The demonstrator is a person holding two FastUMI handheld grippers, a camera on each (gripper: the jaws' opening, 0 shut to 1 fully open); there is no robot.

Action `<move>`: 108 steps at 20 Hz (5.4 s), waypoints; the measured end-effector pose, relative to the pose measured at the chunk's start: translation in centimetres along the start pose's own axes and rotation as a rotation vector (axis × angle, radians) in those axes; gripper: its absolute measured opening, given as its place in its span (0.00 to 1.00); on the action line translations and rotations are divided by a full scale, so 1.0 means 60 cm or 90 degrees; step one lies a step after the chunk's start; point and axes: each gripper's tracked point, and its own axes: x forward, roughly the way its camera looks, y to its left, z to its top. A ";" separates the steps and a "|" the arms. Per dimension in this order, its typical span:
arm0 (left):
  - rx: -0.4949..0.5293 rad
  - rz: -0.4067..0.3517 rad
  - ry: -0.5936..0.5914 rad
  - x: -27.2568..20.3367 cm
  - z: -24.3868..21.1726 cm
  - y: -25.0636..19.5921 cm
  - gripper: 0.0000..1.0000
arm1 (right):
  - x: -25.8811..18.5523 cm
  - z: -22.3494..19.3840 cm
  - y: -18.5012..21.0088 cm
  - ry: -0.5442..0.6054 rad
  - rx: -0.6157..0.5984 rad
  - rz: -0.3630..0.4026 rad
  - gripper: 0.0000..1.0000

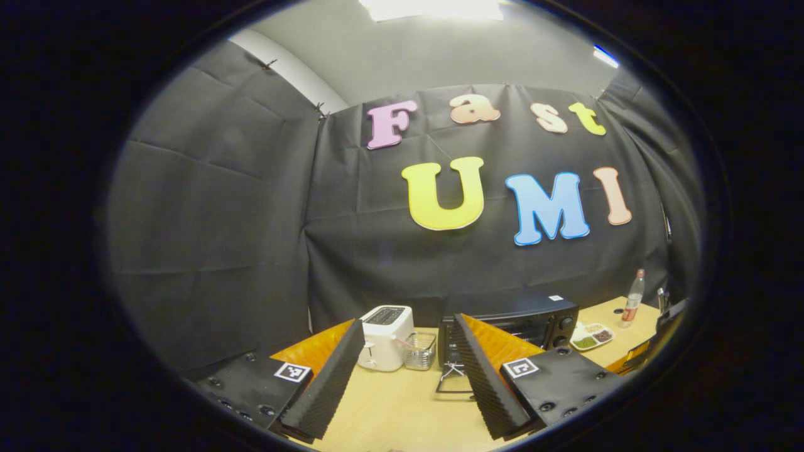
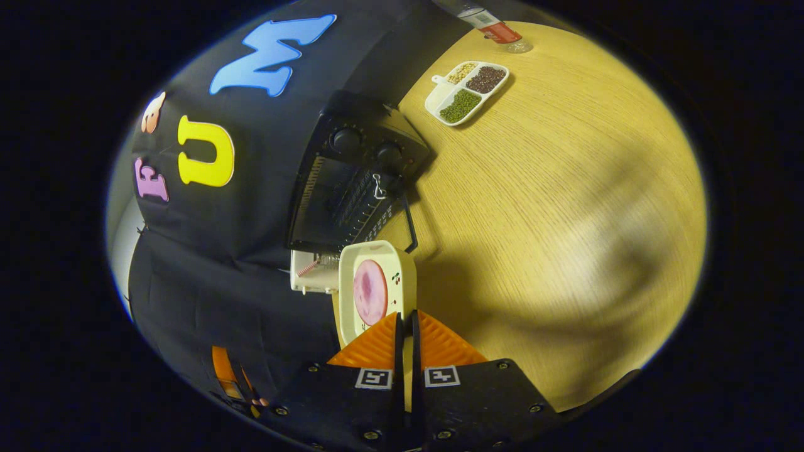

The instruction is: Open the electric oven with the left hand, put the food in, and close the electric oven.

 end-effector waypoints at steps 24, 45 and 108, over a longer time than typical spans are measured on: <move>0.004 0.025 0.053 0.099 -0.076 0.113 1.00 | 0.284 0.145 0.147 -0.224 0.229 0.070 0.05; -0.008 0.016 0.044 0.084 -0.063 0.075 0.95 | 0.230 0.120 0.201 -0.198 0.114 0.129 0.98; -0.001 -0.246 0.332 0.162 -0.385 -0.317 1.00 | -0.227 0.111 0.052 -0.494 -0.711 -0.276 0.96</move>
